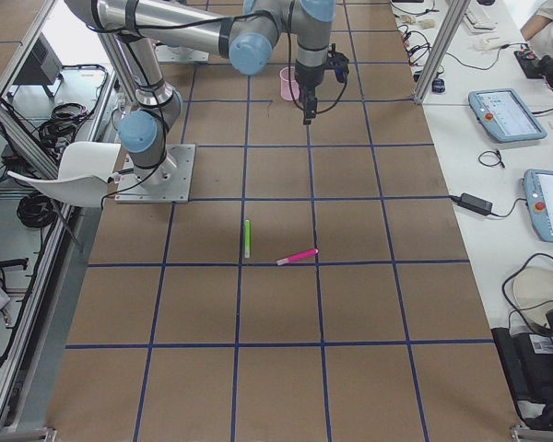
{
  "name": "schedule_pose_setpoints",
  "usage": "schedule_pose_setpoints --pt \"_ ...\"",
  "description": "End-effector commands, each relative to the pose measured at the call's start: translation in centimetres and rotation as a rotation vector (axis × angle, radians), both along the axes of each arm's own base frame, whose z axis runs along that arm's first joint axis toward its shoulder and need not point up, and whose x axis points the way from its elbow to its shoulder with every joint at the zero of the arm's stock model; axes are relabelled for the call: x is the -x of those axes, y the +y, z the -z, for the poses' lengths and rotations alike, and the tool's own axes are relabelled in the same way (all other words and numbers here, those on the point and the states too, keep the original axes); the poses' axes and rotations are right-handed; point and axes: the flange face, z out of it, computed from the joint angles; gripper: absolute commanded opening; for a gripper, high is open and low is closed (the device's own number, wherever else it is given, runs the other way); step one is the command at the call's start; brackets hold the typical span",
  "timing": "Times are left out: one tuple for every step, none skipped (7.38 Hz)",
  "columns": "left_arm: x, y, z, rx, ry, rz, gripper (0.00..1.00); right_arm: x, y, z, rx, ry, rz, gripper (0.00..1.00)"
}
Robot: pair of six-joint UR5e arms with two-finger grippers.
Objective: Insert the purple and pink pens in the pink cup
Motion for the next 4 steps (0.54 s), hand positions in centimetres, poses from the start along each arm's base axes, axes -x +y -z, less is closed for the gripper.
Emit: schedule_pose_setpoints --pt "-6.4 -0.8 3.1 -0.061 0.026 -0.135 1.0 13.5 -1.1 6.8 -0.036 -0.018 0.022 1.0" --pt "-9.9 -0.6 4.4 -0.084 0.029 -0.211 1.0 17.6 -2.4 10.8 -0.022 -0.008 -0.042 1.0" --pt "-13.4 -1.6 5.5 -0.044 0.019 -0.271 1.0 20.7 -3.3 14.5 -0.013 0.002 -0.089 0.99" --pt "-16.9 -2.5 7.0 -0.008 0.02 -0.326 1.0 22.6 -3.6 17.8 -0.018 -0.006 -0.113 0.99"
